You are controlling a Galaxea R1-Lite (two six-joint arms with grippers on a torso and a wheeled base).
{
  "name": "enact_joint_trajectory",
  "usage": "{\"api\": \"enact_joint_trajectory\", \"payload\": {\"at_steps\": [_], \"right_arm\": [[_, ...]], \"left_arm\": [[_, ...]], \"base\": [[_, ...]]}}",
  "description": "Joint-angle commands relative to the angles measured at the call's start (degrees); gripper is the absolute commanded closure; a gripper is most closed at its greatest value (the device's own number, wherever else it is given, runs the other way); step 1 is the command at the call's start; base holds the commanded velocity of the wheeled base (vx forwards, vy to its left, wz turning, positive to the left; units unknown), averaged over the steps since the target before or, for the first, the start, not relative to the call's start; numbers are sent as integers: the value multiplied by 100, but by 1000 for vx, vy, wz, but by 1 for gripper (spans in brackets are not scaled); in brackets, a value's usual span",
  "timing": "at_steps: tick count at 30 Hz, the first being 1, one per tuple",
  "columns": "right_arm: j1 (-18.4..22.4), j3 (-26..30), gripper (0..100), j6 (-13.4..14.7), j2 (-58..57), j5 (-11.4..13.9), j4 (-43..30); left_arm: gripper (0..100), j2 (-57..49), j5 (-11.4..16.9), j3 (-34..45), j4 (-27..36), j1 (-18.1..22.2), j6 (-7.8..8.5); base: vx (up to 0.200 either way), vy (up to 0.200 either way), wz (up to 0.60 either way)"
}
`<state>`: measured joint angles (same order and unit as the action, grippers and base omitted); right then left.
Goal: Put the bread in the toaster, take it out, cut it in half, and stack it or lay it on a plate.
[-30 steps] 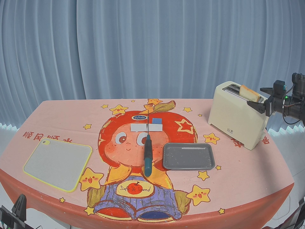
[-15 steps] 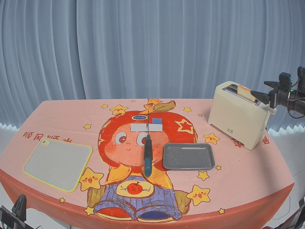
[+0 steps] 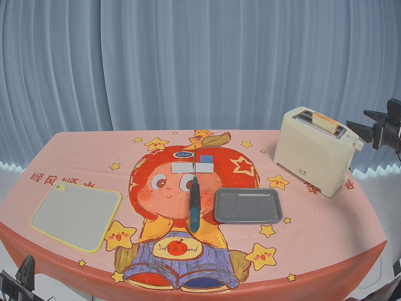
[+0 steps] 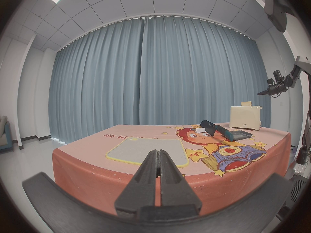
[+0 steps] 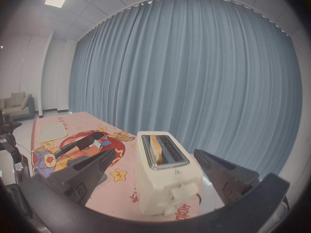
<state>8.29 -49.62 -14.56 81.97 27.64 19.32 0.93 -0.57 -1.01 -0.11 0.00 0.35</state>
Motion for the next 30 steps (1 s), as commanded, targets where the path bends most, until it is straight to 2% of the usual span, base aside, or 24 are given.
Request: {"api": "enact_joint_trajectory", "payload": {"at_steps": [1,2,10,16,21,26,30], "right_arm": [[217,602,0,-3,-638,5,-25],[261,760,100,-3,-691,5,-16],[612,1824,100,-21,-902,66,63],[656,2167,100,-30,-814,66,80],[665,2237,100,-47,-445,66,160],[753,2298,100,-56,170,66,661],[823,2483,100,-83,838,66,1372]], "left_arm": [[100,-93,-4,101,-7,0,0],[100,-93,5,101,-7,0,0],[100,-93,5,101,-7,0,0],[100,-93,5,101,-7,0,0],[100,-93,5,101,-7,0,0],[100,-93,5,101,2,0,9],[100,-93,5,101,2,0,9]], "base": [[0,0,0],[0,0,0],[0,0,0],[0,0,0],[0,0,0],[0,0,0],[0,0,0]]}}
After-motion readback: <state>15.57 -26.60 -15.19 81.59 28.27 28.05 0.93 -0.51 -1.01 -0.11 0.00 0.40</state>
